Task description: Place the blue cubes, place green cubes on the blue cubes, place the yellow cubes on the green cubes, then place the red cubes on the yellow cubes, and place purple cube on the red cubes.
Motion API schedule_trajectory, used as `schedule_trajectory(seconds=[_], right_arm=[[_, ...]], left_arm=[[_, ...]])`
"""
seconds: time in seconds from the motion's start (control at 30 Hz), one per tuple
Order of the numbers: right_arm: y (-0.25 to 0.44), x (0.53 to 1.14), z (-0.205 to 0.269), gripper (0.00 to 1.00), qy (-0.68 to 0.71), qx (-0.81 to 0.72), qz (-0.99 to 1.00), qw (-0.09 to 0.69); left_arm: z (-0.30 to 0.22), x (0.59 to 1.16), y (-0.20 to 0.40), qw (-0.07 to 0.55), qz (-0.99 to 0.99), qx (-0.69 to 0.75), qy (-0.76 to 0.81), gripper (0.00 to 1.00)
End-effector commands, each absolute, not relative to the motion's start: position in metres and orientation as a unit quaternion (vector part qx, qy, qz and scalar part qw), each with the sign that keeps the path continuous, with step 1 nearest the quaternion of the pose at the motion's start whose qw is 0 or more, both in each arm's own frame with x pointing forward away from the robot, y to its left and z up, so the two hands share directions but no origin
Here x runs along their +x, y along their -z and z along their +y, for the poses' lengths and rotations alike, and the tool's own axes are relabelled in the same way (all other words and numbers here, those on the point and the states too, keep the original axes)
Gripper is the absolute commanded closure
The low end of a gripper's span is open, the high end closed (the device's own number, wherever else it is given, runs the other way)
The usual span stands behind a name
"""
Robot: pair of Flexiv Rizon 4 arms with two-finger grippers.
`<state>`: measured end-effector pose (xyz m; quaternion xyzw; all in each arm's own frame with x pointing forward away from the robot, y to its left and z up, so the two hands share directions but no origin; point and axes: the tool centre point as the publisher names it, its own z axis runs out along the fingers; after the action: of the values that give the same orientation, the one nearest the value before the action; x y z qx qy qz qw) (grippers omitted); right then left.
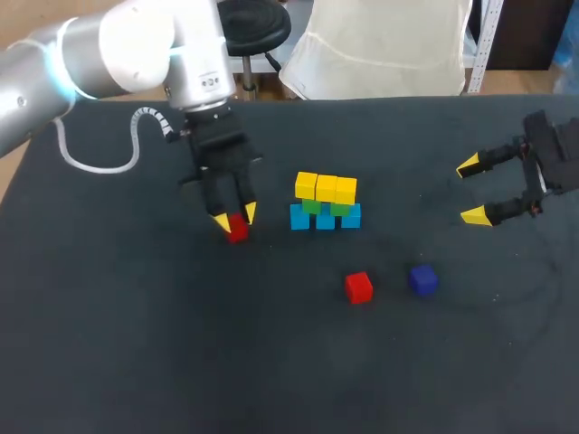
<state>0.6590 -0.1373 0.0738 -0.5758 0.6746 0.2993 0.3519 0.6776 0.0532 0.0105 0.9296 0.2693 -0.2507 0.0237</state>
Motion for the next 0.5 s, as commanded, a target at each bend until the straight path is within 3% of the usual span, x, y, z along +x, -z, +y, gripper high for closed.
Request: schedule_trajectory(seconds=[0.03,0.5], right_arm=[[-0.073,0.66,-0.137,0.0,-0.3,-0.576,0.674,0.352],[-0.073,0.66,-0.137,0.0,-0.3,-0.576,0.674,0.352]], left_arm=[[0.055,0.675,-0.011,0.025,0.271,0.93,0.246,1.0],[0.053,0.678,-0.051,0.054,0.373,0.901,0.215,1.0]])
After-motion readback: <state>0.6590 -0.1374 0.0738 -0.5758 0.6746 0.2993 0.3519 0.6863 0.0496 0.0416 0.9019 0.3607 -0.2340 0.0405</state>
